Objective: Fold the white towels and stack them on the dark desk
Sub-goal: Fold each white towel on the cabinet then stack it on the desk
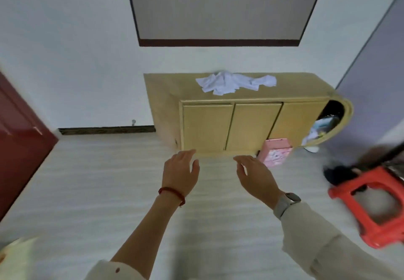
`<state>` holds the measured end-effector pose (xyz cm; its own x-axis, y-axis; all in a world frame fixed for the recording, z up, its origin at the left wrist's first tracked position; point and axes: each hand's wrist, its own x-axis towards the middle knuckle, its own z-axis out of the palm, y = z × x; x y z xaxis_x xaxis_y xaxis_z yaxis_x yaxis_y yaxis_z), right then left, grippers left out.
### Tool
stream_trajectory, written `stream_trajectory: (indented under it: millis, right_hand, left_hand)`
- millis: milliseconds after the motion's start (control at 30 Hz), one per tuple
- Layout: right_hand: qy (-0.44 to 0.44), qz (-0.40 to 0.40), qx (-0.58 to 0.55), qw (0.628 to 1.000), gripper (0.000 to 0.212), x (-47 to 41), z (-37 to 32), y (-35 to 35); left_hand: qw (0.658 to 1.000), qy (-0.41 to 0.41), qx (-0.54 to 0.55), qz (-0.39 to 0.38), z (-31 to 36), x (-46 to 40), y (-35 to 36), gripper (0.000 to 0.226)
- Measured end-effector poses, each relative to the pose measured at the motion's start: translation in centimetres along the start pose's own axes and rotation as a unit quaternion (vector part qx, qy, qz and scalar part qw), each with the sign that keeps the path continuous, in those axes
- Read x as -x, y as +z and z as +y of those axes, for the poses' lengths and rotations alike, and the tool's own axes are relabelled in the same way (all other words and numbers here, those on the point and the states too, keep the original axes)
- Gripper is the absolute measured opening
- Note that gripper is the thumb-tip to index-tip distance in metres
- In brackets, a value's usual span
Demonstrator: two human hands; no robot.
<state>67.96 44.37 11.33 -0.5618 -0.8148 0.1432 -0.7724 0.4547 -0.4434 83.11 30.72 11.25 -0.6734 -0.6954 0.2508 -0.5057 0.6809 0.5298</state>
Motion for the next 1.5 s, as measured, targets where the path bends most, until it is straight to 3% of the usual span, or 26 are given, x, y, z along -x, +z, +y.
stream_trajectory:
  millis: [267,367,767,1000,1233,1500]
  right_hand:
    - [0.097,0.046,0.014,0.994,0.030,-15.7,13.1,-4.6]
    - [0.126,0.045,0.006,0.991,0.031,-22.8,17.2,-7.2]
    - [0.195,0.105,-0.037,0.974,0.029,-41.6,40.3,-14.3]
    - [0.160,0.040,-0.056,0.985,0.026,-52.4,54.7,-14.1]
    - [0.139,-0.110,-0.061,0.982,0.032,-61.9,61.3,-10.1]
    - [0.083,-0.200,0.002,0.976,0.045,-72.7,65.1,-2.7]
  left_hand:
    - [0.995,0.076,-0.001,-0.071,5.1,-22.1,10.7,0.037]
    - [0.990,0.111,0.002,-0.082,8.1,-31.0,13.5,0.048]
    - [0.973,0.185,0.009,-0.136,22.4,-56.0,32.5,0.032]
    - [0.985,0.026,0.030,-0.168,26.4,-65.2,44.1,0.033]
    - [0.977,-0.090,0.015,-0.191,25.0,-71.0,49.5,0.035]
    - [0.965,-0.114,-0.100,-0.212,20.2,-79.3,57.6,0.053]
